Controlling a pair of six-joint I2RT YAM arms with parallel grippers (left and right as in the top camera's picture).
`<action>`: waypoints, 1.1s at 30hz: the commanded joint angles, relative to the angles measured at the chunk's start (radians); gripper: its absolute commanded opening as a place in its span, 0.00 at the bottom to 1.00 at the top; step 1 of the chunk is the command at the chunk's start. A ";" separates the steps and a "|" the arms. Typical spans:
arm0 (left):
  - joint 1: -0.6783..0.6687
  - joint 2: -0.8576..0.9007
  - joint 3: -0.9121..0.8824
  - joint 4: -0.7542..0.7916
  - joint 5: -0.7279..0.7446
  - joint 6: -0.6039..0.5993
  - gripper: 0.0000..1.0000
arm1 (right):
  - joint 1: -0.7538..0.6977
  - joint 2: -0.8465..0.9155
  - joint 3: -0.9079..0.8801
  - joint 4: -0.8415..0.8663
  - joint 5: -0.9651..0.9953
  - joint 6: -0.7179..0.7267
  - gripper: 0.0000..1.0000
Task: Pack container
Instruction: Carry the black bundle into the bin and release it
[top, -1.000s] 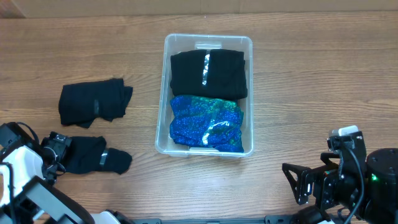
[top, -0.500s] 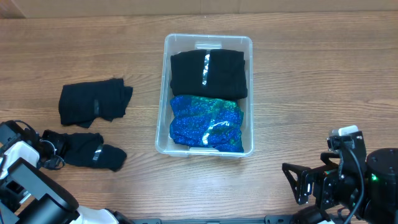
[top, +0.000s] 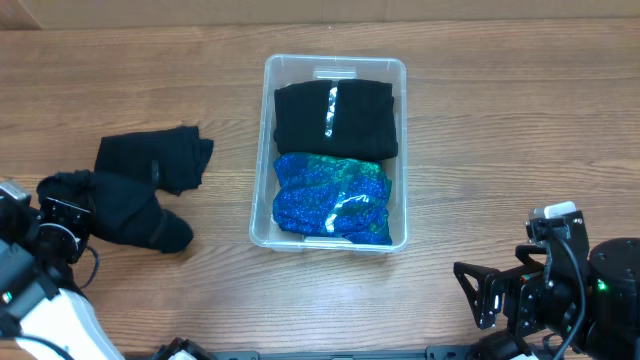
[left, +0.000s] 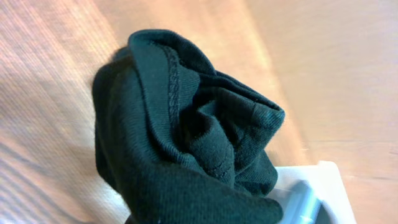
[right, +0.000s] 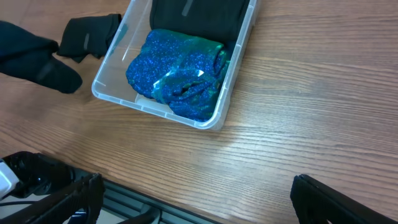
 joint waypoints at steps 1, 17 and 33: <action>-0.015 -0.137 0.009 0.029 0.179 -0.165 0.04 | 0.000 -0.003 0.002 0.005 -0.003 -0.004 1.00; -0.691 -0.011 0.015 0.603 0.275 -0.343 0.04 | 0.000 -0.003 0.002 0.005 -0.003 -0.004 1.00; -0.852 0.541 0.789 -0.384 0.261 0.387 0.04 | 0.000 -0.003 0.002 0.005 -0.003 -0.004 1.00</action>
